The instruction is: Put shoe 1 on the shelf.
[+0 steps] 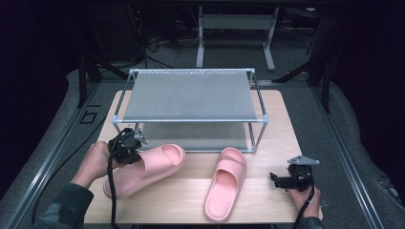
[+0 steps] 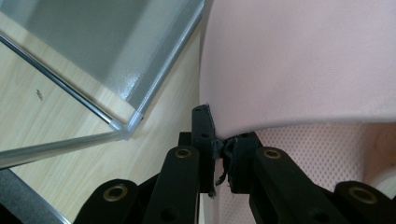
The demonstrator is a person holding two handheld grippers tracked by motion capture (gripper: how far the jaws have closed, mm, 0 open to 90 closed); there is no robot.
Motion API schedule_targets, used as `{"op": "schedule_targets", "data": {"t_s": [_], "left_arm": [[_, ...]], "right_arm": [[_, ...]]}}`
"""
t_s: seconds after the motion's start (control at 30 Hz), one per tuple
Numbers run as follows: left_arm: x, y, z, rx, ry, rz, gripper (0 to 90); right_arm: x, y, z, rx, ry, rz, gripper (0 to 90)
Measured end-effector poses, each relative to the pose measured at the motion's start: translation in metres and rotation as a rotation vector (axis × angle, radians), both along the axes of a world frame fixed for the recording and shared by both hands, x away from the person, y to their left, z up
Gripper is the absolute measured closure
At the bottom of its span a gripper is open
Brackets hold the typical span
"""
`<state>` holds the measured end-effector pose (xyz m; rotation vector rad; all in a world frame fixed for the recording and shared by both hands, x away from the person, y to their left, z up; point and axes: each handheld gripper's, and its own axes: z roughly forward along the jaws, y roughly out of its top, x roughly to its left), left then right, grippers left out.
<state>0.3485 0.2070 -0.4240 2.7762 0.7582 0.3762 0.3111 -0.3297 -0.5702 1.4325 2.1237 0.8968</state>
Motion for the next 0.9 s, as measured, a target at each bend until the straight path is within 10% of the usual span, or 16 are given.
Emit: {"op": "schedule_targets", "data": {"t_s": [0.9], "left_arm": [[0.009, -0.027, 0.059, -0.038, -0.008, -0.078, 84.3]], "right_arm": [[0.0, 0.0, 0.0, 0.0, 0.0, 0.0, 1.7]]}}
